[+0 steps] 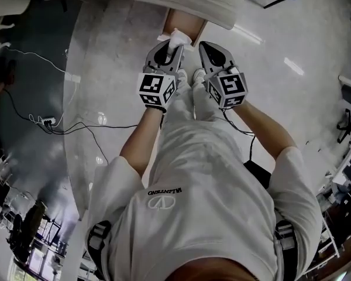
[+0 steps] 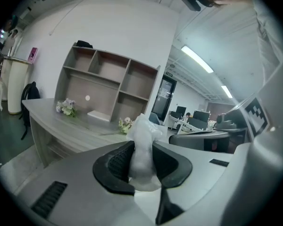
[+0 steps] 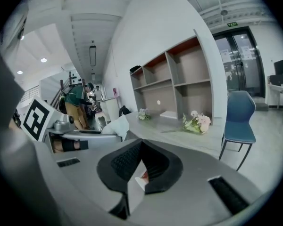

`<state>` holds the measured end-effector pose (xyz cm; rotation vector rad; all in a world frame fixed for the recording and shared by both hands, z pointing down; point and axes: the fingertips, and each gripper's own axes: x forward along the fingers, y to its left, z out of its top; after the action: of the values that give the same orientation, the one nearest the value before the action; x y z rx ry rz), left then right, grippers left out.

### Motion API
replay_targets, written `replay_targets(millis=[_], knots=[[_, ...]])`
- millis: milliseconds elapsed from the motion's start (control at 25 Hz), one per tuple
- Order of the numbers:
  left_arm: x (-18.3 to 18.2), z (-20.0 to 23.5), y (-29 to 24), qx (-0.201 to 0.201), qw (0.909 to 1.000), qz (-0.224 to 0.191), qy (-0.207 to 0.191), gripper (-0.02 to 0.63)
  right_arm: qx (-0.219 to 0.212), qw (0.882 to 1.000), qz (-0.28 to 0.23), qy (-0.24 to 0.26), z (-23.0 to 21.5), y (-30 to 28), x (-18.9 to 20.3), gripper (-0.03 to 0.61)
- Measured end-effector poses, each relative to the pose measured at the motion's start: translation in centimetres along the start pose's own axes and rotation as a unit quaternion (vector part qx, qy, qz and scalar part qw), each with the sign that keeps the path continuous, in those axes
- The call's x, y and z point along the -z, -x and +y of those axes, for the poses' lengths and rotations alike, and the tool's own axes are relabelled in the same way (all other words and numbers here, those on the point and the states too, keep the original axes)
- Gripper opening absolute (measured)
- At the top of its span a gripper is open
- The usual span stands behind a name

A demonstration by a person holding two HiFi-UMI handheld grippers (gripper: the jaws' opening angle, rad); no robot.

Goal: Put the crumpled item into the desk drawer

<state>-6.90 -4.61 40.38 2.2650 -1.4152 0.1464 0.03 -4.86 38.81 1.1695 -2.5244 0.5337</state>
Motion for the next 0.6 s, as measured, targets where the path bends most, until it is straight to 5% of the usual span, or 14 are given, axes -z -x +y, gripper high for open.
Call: replay_targets(millis=[600], knots=[[12.8,7.4,-10.0,-0.061,0.9952,0.070,0.029,0.089,0.035,0.996,0.053,-0.070,-6.3,-11.8,12.0,-0.002]])
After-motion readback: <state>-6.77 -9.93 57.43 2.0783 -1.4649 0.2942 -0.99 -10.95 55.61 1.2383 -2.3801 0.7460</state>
